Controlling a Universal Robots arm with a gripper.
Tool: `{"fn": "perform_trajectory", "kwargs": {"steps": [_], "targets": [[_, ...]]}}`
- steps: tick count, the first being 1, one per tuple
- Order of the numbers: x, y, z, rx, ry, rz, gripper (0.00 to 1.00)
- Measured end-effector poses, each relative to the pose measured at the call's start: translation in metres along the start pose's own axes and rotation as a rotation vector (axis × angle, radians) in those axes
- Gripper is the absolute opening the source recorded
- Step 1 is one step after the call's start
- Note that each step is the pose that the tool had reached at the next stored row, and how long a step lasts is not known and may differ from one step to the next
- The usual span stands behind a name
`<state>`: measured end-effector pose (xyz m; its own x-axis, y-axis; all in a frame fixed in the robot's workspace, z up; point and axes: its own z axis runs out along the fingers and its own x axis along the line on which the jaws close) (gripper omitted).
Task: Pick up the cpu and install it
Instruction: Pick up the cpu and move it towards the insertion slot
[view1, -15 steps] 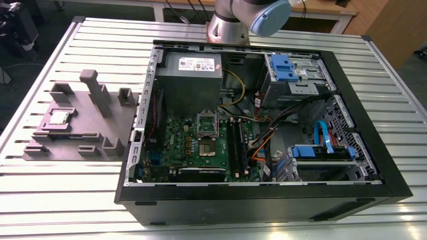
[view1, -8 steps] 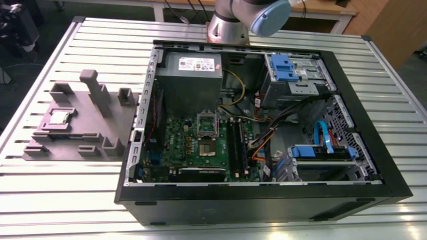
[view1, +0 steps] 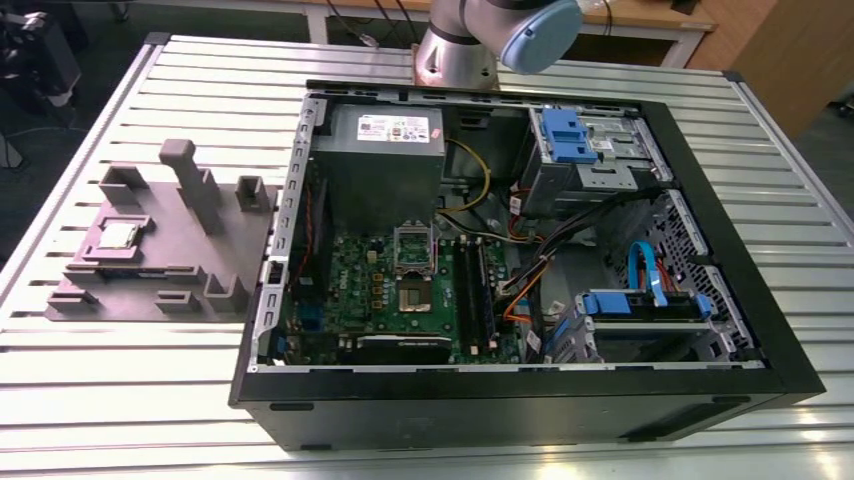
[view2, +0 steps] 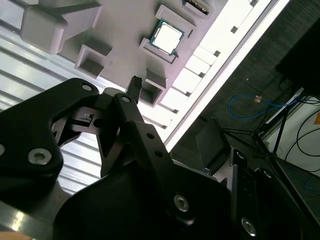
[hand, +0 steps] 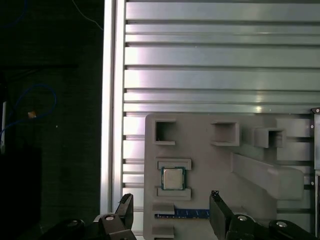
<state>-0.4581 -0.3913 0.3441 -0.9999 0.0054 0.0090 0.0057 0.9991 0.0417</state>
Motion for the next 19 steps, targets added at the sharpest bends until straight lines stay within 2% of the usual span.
{"fn": "perform_trajectory", "kwargs": {"steps": [19], "targets": [[-0.0001, -0.0004, 0.0083, 0.0000, -0.0001, 0.000, 0.71]]}}
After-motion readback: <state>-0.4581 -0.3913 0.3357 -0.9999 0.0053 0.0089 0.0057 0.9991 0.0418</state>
